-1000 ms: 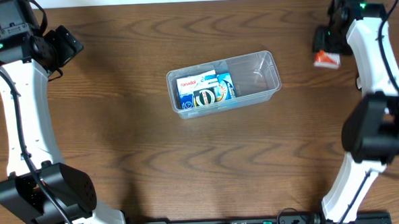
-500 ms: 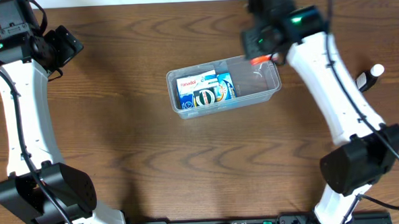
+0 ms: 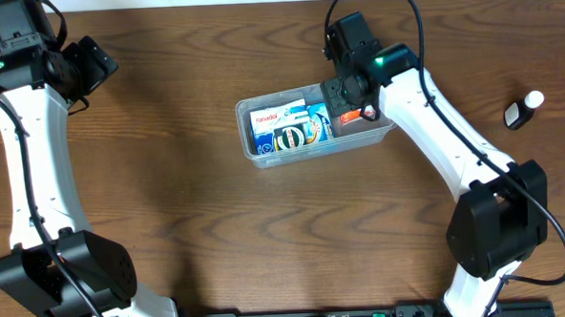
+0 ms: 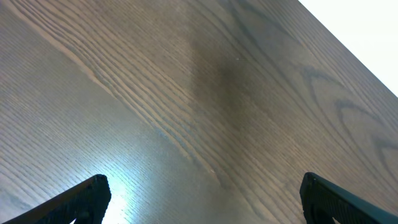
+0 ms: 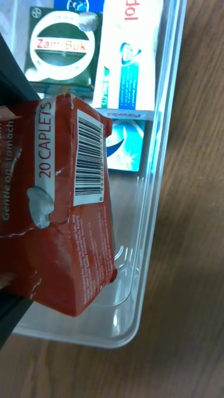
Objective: Pack container
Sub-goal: 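Lift the red box and carry it over the container, then lower the red box into the container's right side and release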
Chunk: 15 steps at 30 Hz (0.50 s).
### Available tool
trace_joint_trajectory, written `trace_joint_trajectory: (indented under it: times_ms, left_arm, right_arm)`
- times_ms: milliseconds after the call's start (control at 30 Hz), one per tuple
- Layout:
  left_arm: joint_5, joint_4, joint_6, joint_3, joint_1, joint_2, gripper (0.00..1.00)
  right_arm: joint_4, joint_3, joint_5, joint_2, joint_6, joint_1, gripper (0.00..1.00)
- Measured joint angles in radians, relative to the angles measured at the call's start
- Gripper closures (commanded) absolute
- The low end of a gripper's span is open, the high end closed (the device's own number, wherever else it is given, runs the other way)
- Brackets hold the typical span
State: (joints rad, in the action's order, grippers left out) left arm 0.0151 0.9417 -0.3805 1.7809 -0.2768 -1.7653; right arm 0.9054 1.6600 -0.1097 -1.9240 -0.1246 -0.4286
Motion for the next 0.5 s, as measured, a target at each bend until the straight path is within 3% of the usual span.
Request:
trace_joint_trajectory:
  times_ms: [500]
  left_arm:
    - [0.0, 0.0, 0.0, 0.0, 0.0, 0.0, 0.02]
  right_arm:
    - [-0.102, -0.113, -0.011, 0.0, -0.01, 0.015, 0.34]
